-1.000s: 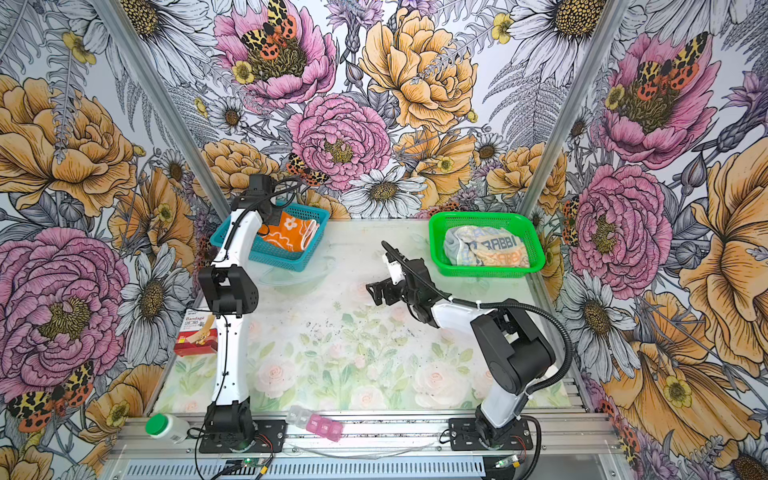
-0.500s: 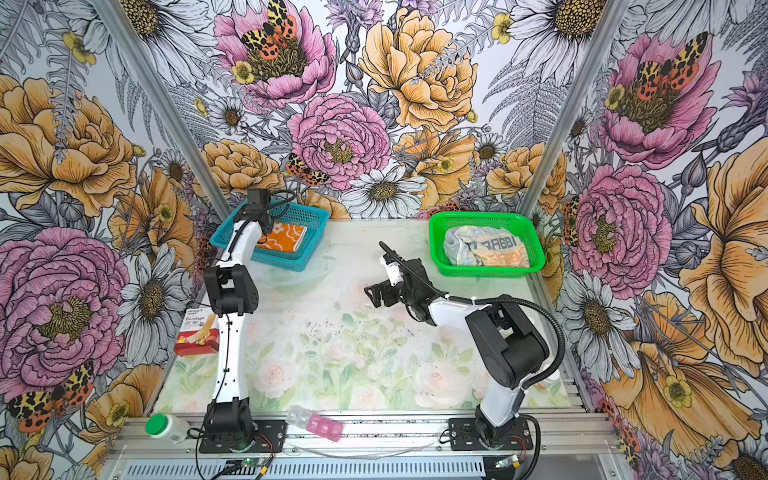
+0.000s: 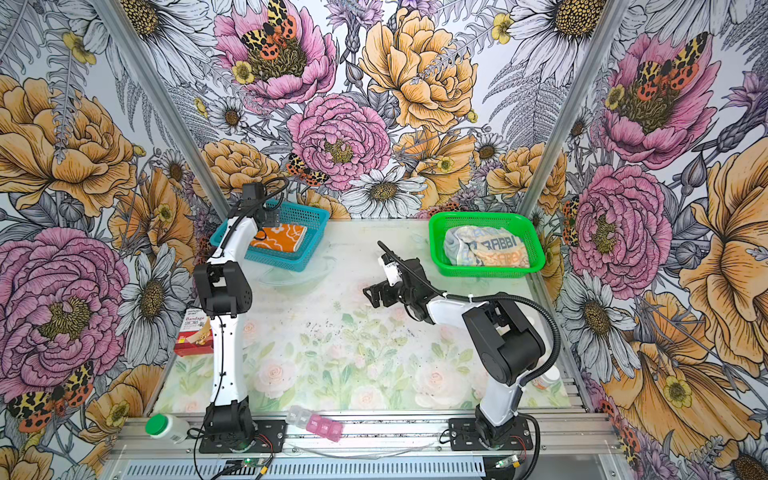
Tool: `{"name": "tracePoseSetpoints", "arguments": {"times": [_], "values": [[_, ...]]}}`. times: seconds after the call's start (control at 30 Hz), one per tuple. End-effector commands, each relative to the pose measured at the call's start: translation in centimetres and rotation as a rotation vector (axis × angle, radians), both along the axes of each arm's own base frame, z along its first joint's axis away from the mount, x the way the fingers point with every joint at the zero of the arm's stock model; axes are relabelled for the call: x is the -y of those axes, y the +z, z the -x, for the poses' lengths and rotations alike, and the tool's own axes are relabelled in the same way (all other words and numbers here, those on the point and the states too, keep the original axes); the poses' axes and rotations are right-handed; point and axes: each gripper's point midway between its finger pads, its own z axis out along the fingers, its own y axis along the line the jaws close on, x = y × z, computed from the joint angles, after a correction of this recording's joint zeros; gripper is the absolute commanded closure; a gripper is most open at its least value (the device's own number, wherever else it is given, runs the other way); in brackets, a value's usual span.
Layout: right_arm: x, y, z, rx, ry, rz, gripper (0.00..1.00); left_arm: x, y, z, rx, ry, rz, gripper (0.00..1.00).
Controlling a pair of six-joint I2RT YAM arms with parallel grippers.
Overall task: Fold and stack the towels
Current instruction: 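Lower the towel into the teal basket and open the left gripper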
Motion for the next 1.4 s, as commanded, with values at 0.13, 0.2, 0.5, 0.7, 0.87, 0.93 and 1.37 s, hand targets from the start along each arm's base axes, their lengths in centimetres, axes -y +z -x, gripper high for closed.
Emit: {"name": "tracePoseSetpoints", "arguments": {"times": [0.13, 0.2, 0.5, 0.7, 0.87, 0.93, 1.37], "values": [[-0.5, 0.8, -0.3, 0.012, 0.007, -0.009, 0.0, 4.9, -3.3, 2.7, -0.141, -0.051, 0.272, 0.07], [-0.5, 0.7, -0.3, 0.013, 0.006, -0.001, 0.01, 5.7, -4.4, 2.9, -0.178, -0.066, 0.282, 0.07], [-0.7, 0.5, -0.4, 0.005, 0.012, -0.003, 0.01, 7.5, -7.7, 3.5, -0.254, -0.083, 0.29, 0.07], [-0.9, 0.3, -0.3, -0.003, 0.017, -0.003, 0.0, 7.8, -9.1, 4.0, -0.293, -0.09, 0.255, 0.11], [-0.9, 0.3, -0.4, -0.002, 0.018, -0.003, 0.0, 9.1, -9.6, 4.5, -0.324, -0.137, 0.291, 0.23], [-1.0, 0.2, -0.4, -0.005, 0.02, -0.002, 0.0, 10.4, -9.4, 4.9, -0.337, -0.178, 0.358, 0.27], [-1.2, 0.1, -0.4, 0.004, 0.025, 0.022, 0.01, 10.0, -2.3, 6.0, -0.249, -0.184, 0.361, 0.2]]}}
